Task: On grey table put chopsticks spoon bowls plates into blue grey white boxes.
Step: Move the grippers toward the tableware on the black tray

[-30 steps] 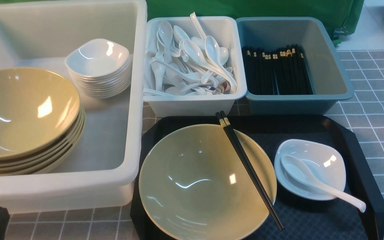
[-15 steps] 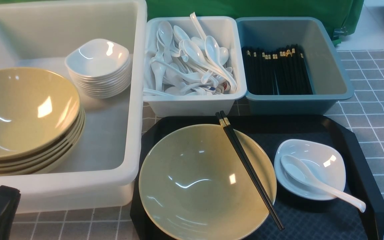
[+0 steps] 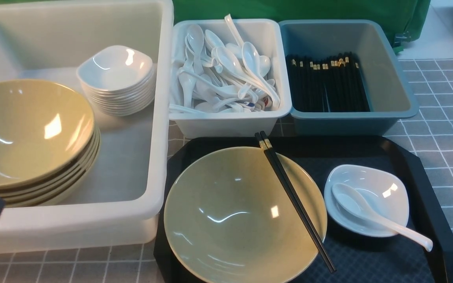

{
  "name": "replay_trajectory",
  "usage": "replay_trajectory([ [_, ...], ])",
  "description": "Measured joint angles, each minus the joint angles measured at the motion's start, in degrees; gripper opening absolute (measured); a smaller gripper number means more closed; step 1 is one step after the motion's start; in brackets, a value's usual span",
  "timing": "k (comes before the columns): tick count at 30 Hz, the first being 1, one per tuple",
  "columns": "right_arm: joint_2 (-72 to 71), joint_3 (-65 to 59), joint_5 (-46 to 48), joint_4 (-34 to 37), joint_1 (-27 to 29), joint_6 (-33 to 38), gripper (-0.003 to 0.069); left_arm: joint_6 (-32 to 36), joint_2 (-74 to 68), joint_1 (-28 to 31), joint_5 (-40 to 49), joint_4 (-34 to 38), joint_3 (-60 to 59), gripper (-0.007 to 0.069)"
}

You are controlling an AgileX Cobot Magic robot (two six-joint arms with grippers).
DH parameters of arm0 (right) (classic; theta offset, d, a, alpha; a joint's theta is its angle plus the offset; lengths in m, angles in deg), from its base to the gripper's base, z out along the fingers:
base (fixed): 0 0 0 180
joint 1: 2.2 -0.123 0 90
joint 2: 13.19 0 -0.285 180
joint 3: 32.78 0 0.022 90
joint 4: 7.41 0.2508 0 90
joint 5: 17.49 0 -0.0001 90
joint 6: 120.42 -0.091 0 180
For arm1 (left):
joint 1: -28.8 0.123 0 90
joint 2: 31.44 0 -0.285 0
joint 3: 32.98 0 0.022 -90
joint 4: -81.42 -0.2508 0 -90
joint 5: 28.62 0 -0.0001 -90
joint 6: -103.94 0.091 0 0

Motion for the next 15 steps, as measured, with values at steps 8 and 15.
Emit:
replay_trajectory([
  [8, 28.1, 30.8, 26.3, 0.1, -9.6, 37.4, 0.0032, 2.1, -32.8, 0.0, 28.4, -27.3, 26.2, -0.0008],
  [15, 46.5, 42.7, 44.3, 0.1, -10.5, 51.2, 0.0032, 3.7, -46.1, -4.1, 38.5, -31.5, 35.2, -0.0008],
])
